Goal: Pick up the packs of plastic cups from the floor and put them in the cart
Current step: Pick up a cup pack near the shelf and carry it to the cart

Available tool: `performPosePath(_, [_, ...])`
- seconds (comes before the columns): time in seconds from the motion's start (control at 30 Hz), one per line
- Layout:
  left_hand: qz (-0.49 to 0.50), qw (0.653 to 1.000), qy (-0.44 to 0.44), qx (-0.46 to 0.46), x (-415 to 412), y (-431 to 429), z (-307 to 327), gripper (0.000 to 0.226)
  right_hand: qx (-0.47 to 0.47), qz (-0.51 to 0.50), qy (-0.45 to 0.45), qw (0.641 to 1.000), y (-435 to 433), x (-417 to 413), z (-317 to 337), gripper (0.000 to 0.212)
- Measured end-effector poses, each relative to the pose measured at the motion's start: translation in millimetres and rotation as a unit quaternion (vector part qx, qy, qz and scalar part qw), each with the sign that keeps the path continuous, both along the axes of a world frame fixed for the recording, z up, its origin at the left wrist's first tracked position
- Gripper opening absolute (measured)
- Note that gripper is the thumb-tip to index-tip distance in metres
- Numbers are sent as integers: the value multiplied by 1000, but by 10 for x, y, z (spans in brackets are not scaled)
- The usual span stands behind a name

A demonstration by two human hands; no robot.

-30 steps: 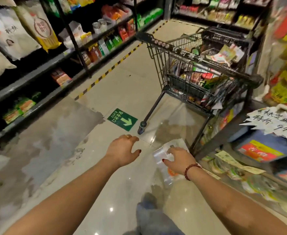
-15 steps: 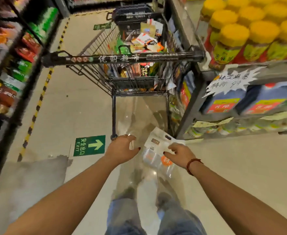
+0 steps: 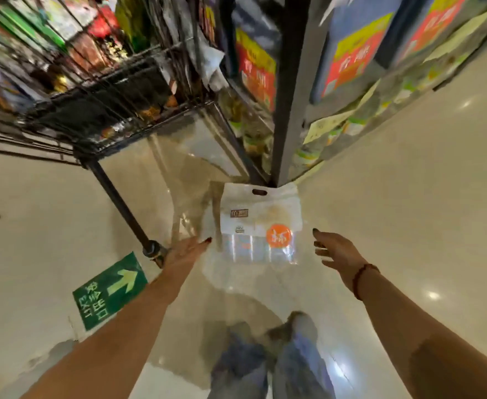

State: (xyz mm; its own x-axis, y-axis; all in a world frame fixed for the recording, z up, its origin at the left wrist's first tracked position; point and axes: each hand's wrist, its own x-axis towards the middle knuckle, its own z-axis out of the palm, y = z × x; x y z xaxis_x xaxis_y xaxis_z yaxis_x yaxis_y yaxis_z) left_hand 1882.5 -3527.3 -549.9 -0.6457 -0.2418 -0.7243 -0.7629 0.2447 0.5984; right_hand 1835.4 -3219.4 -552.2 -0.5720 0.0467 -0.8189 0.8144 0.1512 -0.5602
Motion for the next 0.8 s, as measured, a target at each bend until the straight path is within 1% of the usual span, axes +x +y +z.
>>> performPosePath(0.07, [1, 1000, -9, 10, -18, -33, -535, 54, 21, -12, 3, 1000, 3, -36, -482, 20])
performPosePath(0.1, [21, 1000, -14, 13, -26, -26, -792, 56, 31, -14, 5, 999, 2, -51, -726, 23])
performPosePath(0.2, [122, 992, -20, 14, -80, 26, -1481, 66, 28, -23, 12, 999, -6, -86, -1399, 52])
performPosePath(0.27, [138, 990, -24, 5, -135, 28, -1934, 79, 42, -32, 19, 998, -11, -108, -1848, 59])
performPosePath(0.37, [126, 991, -8, 35, -176, 3, -2518, 105, 78, -46, 31, 995, -25, -145, -2450, 67])
performPosePath(0.4, [123, 992, -7, 35, -191, 6, -2675, 110, 88, -43, 37, 995, -39, -156, -2612, 69])
performPosePath(0.43, [124, 991, -2, 39, -189, -1, -2844, 106, 94, -36, 44, 994, -56, -166, -2760, 71])
performPosePath(0.47, [130, 990, 13, 50, -204, -23, -3011, 88, 94, -29, 52, 994, -81, -179, -2887, 72])
performPosePath(0.5, [128, 989, 36, 62, -219, -25, -3155, 60, 90, -25, 58, 994, -96, -193, -3028, 74])
performPosePath(0.53, [122, 989, 47, 74, -238, -11, -3264, 37, 84, -24, 62, 994, -114, -207, -3140, 75])
performPosePath(0.57, [118, 988, 57, 86, -260, 0, -3370, 30, 75, -23, 65, 995, -129, -215, -3250, 76])
performPosePath(0.63, [127, 982, 79, 116, -324, 55, -3478, 29, 51, -16, 75, 996, -164, -234, -3412, 73])
performPosePath(0.7, [122, 978, 112, 128, -384, 91, -3533, 23, 50, -2, 89, 995, -176, -256, -3542, 61])
performPosePath(0.77, [119, 976, 126, 130, -438, 114, -3579, 28, 58, 4, 108, 992, -161, -309, -3643, 48])
performPosePath(0.8, [113, 976, 130, 133, -464, 105, -3609, 31, 60, 4, 117, 991, -162, -340, -3664, 49])
